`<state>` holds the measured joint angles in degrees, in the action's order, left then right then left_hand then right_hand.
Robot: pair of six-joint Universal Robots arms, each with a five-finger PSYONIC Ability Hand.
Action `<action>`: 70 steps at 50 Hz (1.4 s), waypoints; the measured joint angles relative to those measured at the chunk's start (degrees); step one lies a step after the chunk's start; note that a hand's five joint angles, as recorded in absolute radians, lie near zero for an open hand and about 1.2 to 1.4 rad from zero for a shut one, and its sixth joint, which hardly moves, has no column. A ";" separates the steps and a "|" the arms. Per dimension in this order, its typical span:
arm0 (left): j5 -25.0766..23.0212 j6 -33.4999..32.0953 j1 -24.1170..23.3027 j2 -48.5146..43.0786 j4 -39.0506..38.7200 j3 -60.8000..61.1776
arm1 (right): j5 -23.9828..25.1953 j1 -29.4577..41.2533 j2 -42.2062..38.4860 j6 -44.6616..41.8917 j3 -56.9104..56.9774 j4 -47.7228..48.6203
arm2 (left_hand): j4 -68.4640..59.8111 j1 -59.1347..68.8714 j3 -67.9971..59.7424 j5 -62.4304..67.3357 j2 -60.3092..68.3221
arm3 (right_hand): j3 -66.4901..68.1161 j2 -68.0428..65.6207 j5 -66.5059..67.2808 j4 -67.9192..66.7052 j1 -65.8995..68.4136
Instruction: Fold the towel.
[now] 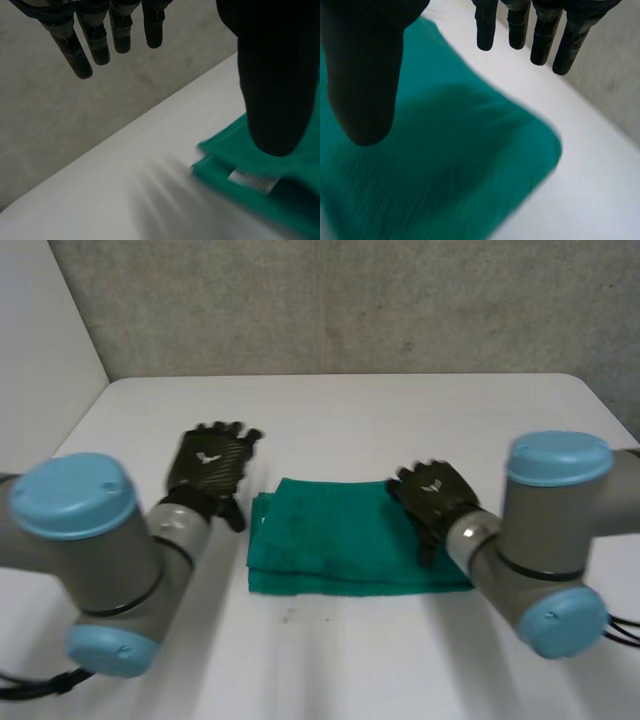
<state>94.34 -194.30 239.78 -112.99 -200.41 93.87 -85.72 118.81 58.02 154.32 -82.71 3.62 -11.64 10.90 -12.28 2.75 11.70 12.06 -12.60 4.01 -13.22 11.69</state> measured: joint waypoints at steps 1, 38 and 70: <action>0.00 0.00 0.00 0.00 0.00 0.00 | 0.00 0.00 0.00 0.00 0.00 0.00 | 0.00 0.00 0.00 0.00 0.00 | 0.00 0.00 0.00 0.00 0.00; 2.81 0.86 2.13 1.01 4.30 1.10 | 5.00 14.58 -4.25 -9.50 9.08 -2.39 | 0.00 0.00 0.00 0.00 0.00 | 55.52 -54.81 52.74 -54.91 42.53; 6.52 16.28 -11.74 -15.49 19.76 -16.68 | 4.21 2.63 -8.83 20.48 15.76 -15.36 | 0.00 0.00 0.00 0.00 0.00 | 0.00 0.04 0.00 0.03 -0.05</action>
<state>100.86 -178.02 228.03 -128.48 -180.66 77.19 -81.51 121.44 49.19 174.80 -66.95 -11.74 -11.64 10.90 -12.28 2.74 11.70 12.06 -12.56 4.00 -13.19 11.64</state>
